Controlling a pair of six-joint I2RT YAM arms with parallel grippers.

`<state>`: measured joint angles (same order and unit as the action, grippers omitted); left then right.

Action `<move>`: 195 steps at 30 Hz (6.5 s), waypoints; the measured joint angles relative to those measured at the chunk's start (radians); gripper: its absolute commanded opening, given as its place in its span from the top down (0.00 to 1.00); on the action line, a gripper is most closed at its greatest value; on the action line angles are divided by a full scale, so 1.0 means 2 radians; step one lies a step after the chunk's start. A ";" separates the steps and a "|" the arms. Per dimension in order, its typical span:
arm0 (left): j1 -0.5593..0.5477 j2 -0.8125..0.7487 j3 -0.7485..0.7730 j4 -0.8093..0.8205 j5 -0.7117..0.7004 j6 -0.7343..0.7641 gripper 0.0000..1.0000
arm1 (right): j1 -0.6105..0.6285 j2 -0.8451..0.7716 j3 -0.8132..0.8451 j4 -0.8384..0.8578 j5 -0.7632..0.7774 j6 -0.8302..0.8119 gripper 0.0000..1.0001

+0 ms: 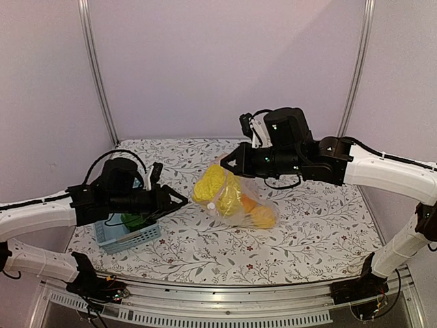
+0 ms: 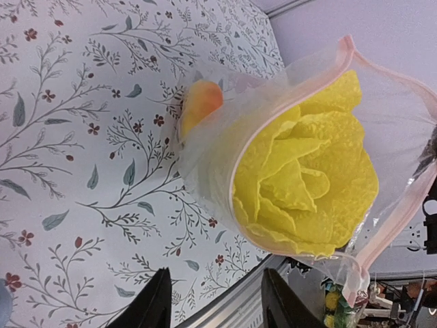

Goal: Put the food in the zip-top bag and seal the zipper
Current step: Adjust the zipper food storage bag at the center of the board, then pick up the fake vegetable from the bin.

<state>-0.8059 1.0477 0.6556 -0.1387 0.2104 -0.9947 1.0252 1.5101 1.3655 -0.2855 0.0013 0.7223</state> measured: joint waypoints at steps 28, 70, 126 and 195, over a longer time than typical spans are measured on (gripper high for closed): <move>0.020 0.096 0.010 0.103 0.025 -0.003 0.65 | 0.000 0.000 0.000 0.000 0.000 0.000 1.00; 0.024 0.120 0.024 0.116 0.022 0.001 1.00 | 0.000 0.000 -0.003 0.001 -0.008 0.000 1.00; 0.068 0.177 0.261 -0.063 0.112 0.141 0.69 | -0.015 -0.035 0.026 -0.085 0.083 -0.054 1.00; 0.385 0.182 -0.026 -0.017 -0.054 0.105 0.50 | -0.015 -0.023 0.034 -0.069 0.059 -0.059 1.00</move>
<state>-0.0364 1.4117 0.6044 -0.1726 0.1024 -0.7837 0.9955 1.4639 1.4334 -0.4240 0.1200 0.6052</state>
